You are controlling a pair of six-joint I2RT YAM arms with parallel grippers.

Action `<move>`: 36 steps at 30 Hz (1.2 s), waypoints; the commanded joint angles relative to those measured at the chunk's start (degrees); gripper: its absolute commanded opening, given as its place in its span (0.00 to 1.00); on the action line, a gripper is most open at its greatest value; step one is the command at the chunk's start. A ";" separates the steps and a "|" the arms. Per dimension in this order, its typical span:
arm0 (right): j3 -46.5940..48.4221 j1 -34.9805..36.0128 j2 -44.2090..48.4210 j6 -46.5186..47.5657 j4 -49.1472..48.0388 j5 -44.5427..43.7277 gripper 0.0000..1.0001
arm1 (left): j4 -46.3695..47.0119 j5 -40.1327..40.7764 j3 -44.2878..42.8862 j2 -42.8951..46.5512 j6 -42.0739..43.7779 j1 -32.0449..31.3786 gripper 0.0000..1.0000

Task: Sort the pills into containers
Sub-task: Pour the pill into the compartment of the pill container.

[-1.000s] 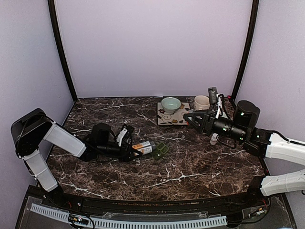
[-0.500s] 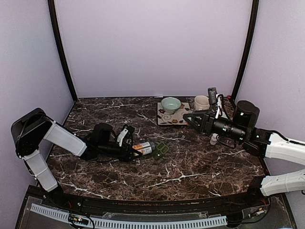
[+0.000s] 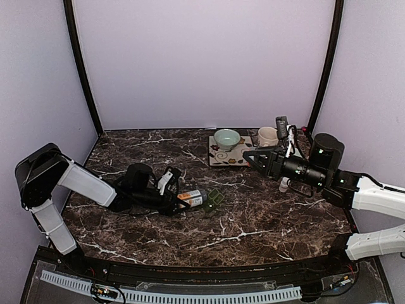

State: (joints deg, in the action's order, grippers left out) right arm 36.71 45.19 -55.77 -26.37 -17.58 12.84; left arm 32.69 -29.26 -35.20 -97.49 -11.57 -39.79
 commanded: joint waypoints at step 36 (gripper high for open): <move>0.41 -0.33 -1.30 -0.79 -2.48 0.60 0.42 | -8.56 4.41 -2.85 6.99 3.83 -1.61 0.00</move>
State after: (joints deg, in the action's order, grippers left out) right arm 36.71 45.19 -57.01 -26.72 -17.58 13.21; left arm 25.82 -25.61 -36.51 -93.60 -9.02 -40.97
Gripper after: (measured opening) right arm 0.514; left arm 0.542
